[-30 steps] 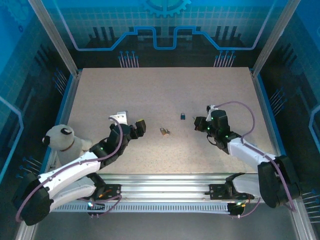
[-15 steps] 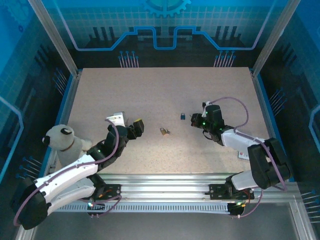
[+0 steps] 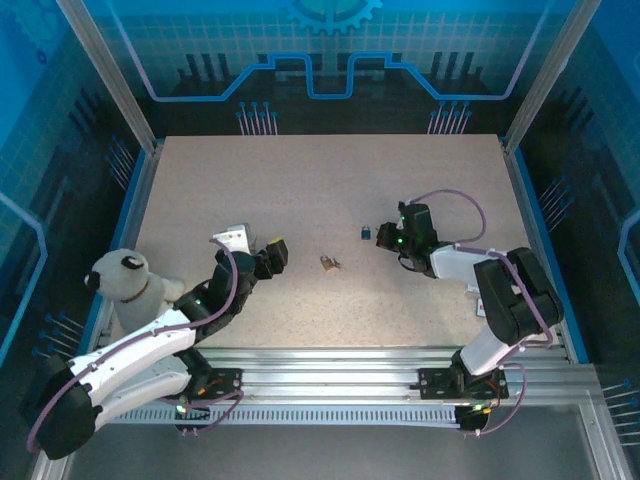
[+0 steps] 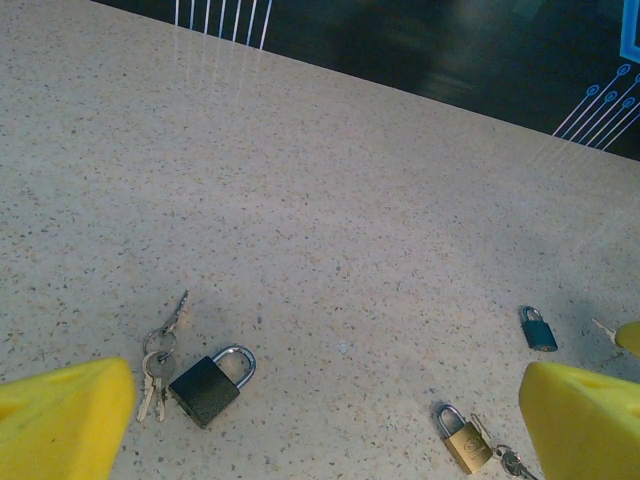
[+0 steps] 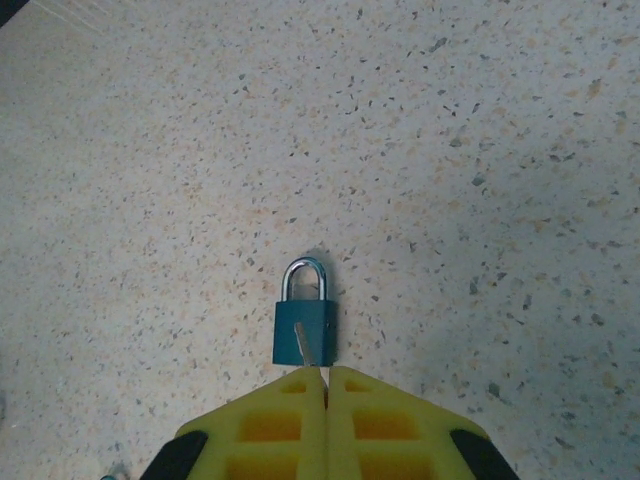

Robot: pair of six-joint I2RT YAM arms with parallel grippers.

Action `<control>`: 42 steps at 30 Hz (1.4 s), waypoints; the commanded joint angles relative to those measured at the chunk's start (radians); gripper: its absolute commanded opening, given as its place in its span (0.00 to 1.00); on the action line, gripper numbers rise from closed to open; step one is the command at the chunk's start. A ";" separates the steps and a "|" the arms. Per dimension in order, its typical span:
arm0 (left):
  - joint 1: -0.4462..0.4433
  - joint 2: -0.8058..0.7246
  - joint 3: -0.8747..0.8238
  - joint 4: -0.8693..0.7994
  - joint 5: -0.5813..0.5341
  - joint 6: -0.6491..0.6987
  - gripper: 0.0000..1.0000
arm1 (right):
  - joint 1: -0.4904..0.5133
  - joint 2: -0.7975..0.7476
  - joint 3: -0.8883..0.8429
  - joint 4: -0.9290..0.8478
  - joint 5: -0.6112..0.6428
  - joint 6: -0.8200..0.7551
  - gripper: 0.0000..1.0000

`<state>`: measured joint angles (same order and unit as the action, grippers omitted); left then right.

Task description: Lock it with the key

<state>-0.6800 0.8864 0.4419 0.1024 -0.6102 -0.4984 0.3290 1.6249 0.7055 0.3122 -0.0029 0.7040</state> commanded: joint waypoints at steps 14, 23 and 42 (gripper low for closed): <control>-0.002 -0.014 -0.015 0.013 -0.026 -0.016 0.99 | 0.004 0.145 0.103 0.034 0.015 0.053 0.00; -0.003 -0.009 -0.016 0.016 -0.026 -0.017 0.99 | -0.001 0.175 0.120 0.021 0.020 0.059 0.00; -0.001 -0.006 -0.016 0.020 -0.023 -0.015 0.99 | -0.010 0.196 0.145 -0.028 0.014 0.051 0.02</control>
<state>-0.6800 0.8852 0.4347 0.1028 -0.6102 -0.4984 0.3260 1.8069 0.8253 0.3035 -0.0032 0.7483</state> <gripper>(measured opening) 0.992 0.040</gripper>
